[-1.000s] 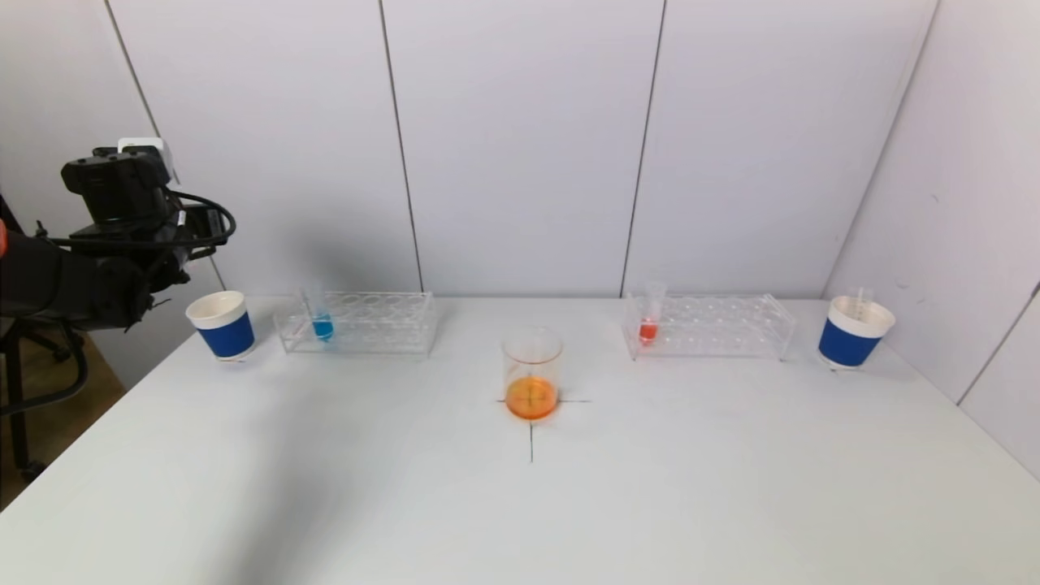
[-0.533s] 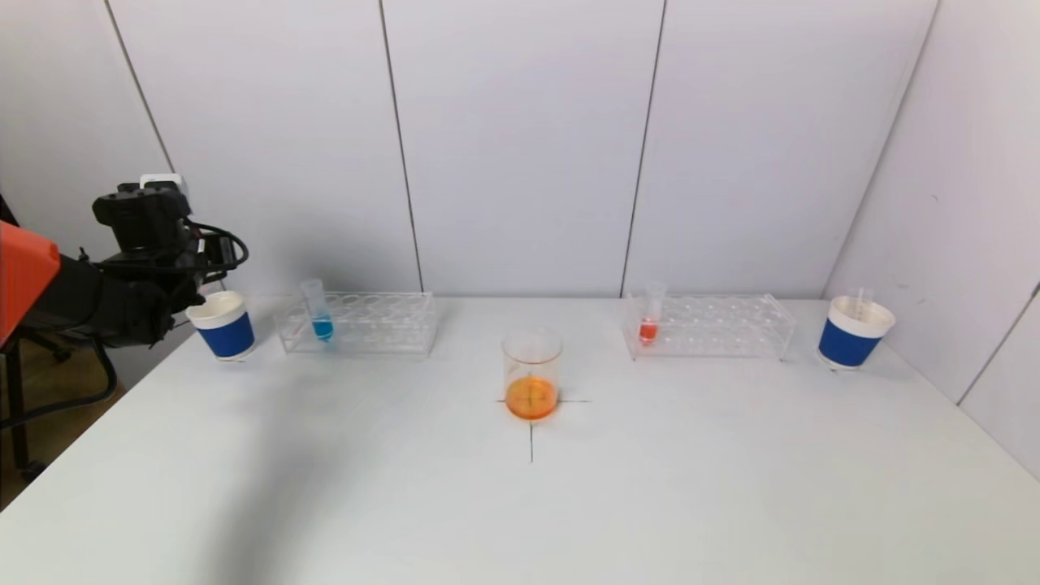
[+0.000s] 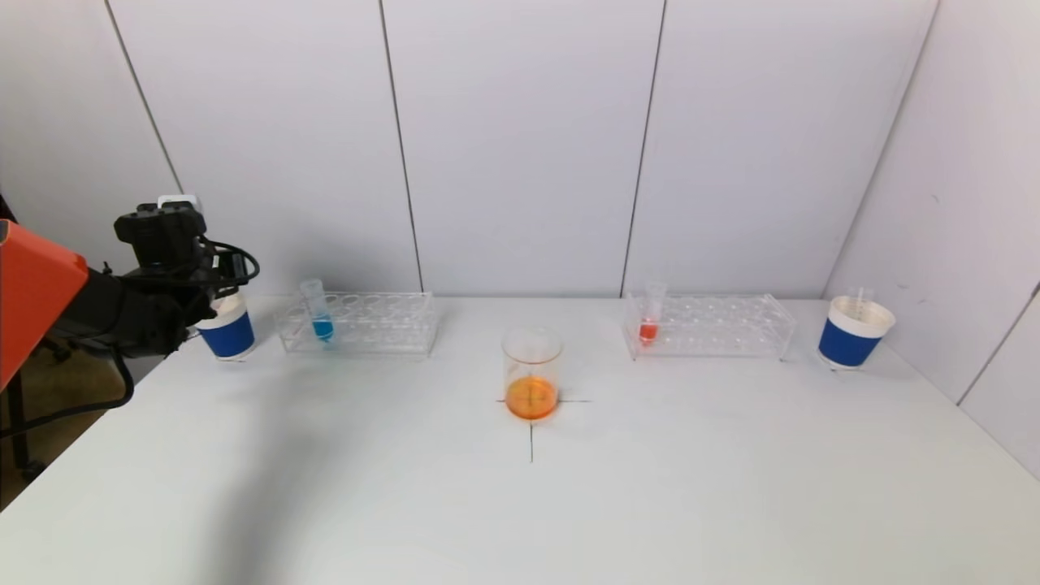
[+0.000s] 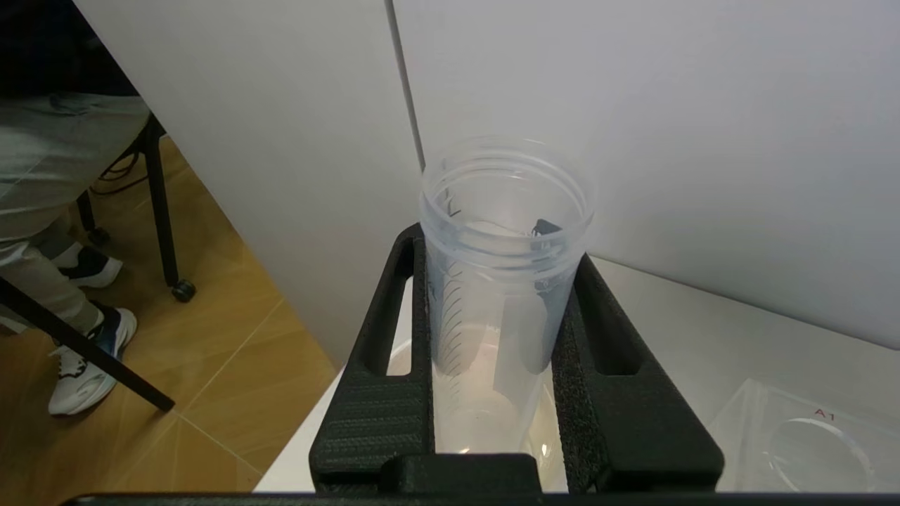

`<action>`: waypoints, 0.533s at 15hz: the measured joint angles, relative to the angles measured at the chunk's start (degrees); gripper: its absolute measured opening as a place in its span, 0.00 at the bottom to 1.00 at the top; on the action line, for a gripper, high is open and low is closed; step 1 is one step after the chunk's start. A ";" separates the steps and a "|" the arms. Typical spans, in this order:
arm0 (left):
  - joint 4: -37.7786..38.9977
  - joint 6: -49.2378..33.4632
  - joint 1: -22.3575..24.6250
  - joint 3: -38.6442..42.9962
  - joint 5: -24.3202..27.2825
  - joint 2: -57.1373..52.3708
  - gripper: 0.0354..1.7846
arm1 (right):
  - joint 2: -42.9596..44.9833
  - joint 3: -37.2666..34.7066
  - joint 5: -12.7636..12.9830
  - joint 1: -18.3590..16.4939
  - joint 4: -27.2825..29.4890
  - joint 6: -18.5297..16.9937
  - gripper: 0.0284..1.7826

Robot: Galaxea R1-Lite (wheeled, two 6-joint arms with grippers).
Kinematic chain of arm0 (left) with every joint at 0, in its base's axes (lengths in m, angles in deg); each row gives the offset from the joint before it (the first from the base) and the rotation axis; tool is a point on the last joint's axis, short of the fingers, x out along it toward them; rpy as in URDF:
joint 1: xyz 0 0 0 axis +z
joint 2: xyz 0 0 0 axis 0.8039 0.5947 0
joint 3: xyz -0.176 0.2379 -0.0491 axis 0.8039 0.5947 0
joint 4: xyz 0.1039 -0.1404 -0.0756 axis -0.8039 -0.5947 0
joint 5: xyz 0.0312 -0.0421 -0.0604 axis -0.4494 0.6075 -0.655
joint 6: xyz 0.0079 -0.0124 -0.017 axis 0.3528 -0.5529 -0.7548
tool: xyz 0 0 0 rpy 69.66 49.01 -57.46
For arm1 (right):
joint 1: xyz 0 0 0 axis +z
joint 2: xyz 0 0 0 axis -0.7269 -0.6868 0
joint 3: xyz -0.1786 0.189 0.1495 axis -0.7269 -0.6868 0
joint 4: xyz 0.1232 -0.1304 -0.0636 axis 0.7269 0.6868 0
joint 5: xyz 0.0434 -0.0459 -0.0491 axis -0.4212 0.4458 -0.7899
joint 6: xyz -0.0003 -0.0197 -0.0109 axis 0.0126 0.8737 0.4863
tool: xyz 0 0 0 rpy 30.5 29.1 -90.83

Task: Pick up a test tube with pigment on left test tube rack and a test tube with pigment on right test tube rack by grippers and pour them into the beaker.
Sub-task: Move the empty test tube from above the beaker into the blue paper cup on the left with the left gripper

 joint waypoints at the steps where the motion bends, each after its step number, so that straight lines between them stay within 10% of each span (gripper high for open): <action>1: 0.54 -0.02 0.05 -0.09 -0.01 0.45 0.26 | 0.00 0.00 0.00 0.00 0.00 0.02 0.99; 8: 2.46 0.00 0.94 -1.10 -0.09 3.86 0.26 | 0.00 0.00 0.00 0.00 0.00 0.00 0.99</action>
